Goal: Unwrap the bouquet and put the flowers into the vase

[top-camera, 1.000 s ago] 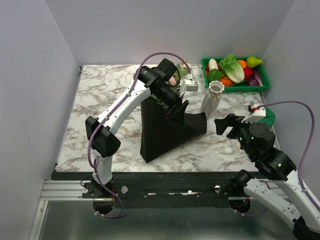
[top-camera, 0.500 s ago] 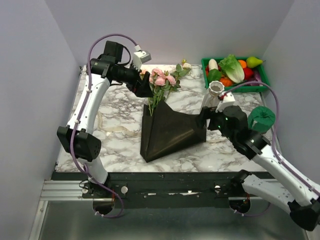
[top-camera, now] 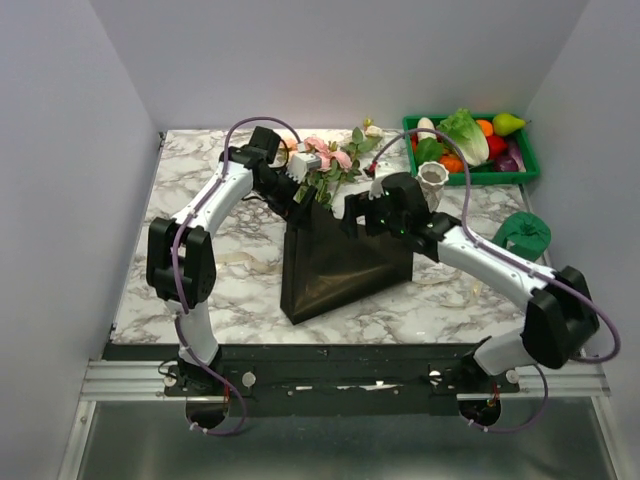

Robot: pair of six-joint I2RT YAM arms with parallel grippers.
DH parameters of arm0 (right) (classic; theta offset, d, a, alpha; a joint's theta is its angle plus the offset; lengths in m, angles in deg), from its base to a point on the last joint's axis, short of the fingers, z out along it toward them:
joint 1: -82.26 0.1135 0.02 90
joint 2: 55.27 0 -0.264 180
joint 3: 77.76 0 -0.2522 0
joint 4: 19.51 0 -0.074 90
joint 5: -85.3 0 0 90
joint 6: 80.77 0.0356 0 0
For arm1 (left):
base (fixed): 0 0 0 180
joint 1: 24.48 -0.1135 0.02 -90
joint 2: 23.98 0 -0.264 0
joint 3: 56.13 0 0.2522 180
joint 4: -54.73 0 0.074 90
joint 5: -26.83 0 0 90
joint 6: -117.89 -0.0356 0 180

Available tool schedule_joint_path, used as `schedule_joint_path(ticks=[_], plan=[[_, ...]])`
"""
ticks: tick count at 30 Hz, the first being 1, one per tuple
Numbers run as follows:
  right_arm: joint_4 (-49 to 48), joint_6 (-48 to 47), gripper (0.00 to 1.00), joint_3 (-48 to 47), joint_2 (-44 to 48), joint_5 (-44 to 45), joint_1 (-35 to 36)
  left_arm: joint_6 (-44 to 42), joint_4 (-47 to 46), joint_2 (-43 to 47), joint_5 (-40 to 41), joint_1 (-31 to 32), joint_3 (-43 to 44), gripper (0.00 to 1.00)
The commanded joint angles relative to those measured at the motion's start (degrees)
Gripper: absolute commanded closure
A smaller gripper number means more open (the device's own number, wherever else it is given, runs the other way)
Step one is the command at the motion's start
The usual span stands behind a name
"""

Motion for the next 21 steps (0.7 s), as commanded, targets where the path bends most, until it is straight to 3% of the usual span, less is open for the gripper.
schedule_joint_path(ticks=[1, 11, 19, 21], plan=[[-4.40, -2.86, 0.00, -5.48, -8.89, -7.55, -0.32, -0.13, -3.72, 3.63, -0.75, -1.18, -2.93, 0.01], [-4.40, -4.36, 0.00, -14.63, -23.04, -8.17, -0.50, -1.62, 0.67, 12.25, -11.82, -14.36, -6.01, 0.01], [-5.19, -5.23, 0.00, -18.23, -29.37, -8.07, -0.50, -1.27, 3.39, 16.21, -16.40, -20.44, -5.14, 0.01], [-5.19, -4.89, 0.05, -18.85, -30.52, -9.22, -0.50, -1.80, 4.10, 16.29, -16.22, -21.14, -4.79, 0.01]])
